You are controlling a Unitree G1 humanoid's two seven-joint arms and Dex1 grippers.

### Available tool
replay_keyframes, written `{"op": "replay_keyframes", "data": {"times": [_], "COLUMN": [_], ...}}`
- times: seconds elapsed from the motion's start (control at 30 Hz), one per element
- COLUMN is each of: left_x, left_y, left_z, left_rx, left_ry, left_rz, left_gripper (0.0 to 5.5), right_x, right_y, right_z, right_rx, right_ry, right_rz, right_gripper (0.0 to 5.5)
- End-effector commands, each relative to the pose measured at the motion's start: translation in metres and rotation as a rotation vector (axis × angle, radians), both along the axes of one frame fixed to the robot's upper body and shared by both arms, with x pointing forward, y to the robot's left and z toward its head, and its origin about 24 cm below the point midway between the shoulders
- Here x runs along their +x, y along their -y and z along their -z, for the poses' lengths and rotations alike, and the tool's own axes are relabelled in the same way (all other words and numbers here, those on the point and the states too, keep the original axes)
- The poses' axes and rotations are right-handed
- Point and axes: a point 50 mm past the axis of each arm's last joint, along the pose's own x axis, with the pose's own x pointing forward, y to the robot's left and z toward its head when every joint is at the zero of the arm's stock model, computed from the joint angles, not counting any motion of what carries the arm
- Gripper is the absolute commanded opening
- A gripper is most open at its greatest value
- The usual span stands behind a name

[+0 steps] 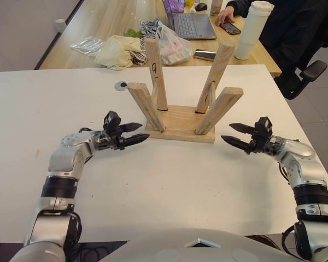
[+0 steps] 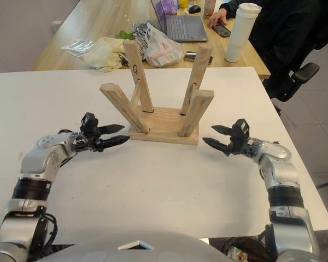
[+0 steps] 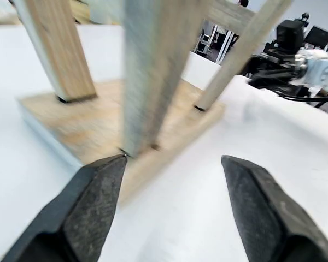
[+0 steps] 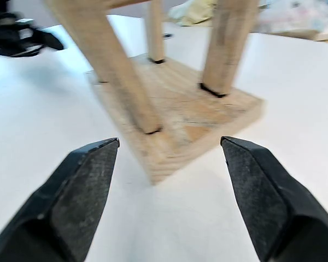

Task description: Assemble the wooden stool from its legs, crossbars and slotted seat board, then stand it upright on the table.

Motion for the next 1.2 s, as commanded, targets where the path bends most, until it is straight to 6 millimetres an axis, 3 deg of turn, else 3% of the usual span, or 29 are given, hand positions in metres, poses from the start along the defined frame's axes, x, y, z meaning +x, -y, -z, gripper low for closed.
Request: {"op": "replay_keyframes", "data": {"times": [0.03, 0.1, 0.17, 0.37, 0.5, 0.6, 0.7, 0.8, 0.9, 0.93, 1.2], "left_x": [0.018, 0.024, 0.029, 0.034, 0.011, -0.019, -0.034, -0.009, 0.016, 0.020, 0.042], "left_y": [0.020, 0.027, 0.030, 0.035, 0.046, 0.042, 0.029, 0.004, -0.019, -0.022, -0.046], "left_z": [0.008, 0.009, 0.009, 0.006, -0.008, -0.030, -0.042, -0.049, -0.046, -0.046, -0.054], "left_rx": [0.015, 0.004, 0.002, -0.027, -0.162, -0.289, -0.290, -0.220, -0.186, -0.187, -0.287], "left_ry": [0.026, 0.027, 0.032, 0.041, -0.030, -0.146, -0.260, -0.385, -0.437, -0.444, -0.474], "left_rz": [0.052, 0.078, 0.092, 0.136, 0.317, 0.413, 0.322, 0.057, -0.139, -0.165, -0.290], "left_gripper": [3.18, 2.83, 2.50, 1.69, 1.49, 1.31, 1.06, 0.99, 0.97, 1.34, 2.36], "right_x": [0.014, 0.022, 0.027, 0.029, 0.026, 0.013, -0.008, 0.001, 0.021, 0.027, 0.049], "right_y": [-0.030, -0.042, -0.049, -0.050, -0.051, -0.056, -0.062, -0.062, -0.063, -0.063, -0.048], "right_z": [-0.003, -0.003, -0.004, -0.003, -0.008, -0.022, -0.046, -0.069, -0.078, -0.081, -0.107], "right_rx": [0.005, 0.026, 0.040, 0.051, 0.105, 0.246, 0.349, 0.472, 0.506, 0.518, 0.588], "right_ry": [0.016, 0.026, 0.032, 0.028, -0.007, -0.141, -0.317, -0.450, -0.485, -0.493, -0.521], "right_rz": [-0.062, -0.063, -0.066, -0.083, -0.104, -0.099, -0.103, 0.020, 0.170, 0.205, 0.306], "right_gripper": [3.41, 3.44, 3.11, 2.19, 1.83, 1.83, 1.83, 1.83, 1.83, 2.20, 3.26]}}
